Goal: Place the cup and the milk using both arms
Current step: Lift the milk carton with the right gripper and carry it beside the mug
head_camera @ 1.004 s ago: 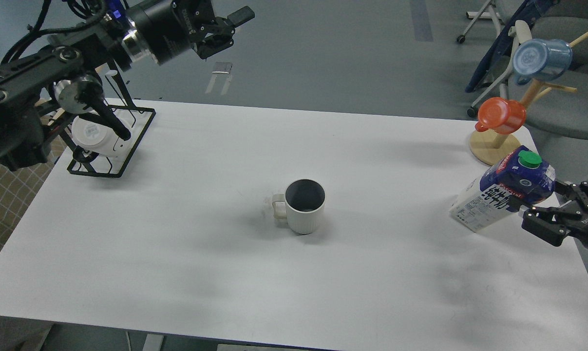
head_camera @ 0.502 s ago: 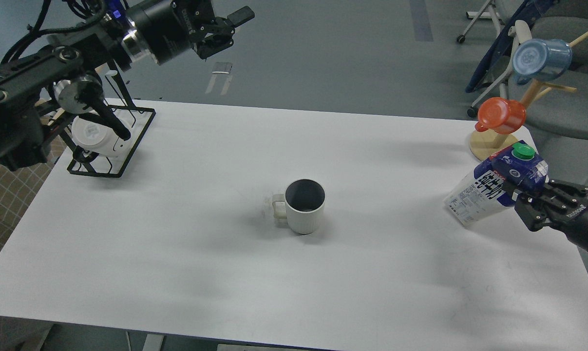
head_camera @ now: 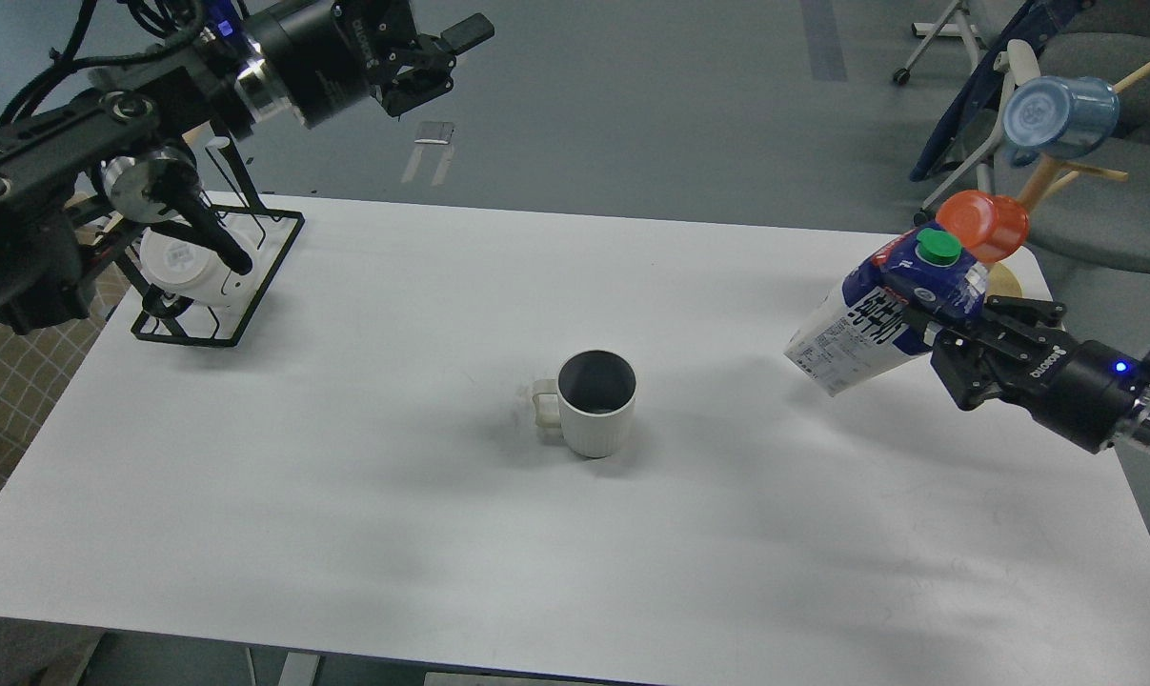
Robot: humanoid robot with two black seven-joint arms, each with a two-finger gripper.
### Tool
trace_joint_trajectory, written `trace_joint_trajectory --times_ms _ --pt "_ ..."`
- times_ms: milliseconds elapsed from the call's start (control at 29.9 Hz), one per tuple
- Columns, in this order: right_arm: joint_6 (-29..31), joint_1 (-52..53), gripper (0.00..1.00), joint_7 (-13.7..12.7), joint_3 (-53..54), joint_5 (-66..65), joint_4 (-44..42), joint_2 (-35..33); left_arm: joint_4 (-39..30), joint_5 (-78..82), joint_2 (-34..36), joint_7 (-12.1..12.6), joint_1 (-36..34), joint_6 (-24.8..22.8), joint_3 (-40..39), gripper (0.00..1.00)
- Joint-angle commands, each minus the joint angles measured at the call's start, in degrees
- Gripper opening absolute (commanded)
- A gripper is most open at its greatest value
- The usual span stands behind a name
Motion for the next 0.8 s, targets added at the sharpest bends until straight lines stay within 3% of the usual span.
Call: trace_joint_trajectory --times_ms 0,301,770 --pt "-0.01 1.57 0.00 0.00 -0.97 -1.21 -0.16 2.52 -0.01 0.00 -0.29 0.07 0.00 0.00 -0.04 0.97" --pt "-0.01 11.23 0.00 0.00 -12.84 -0.42 -4.03 10.07 -0.01 0.00 -0.46 0.07 0.09 0.00 -0.04 0.97" --pt "-0.01 11.50 0.01 0.00 -13.37 -0.07 -10.27 20.63 -0.01 0.00 -0.38 0.16 0.61 0.00 -0.04 0.97"
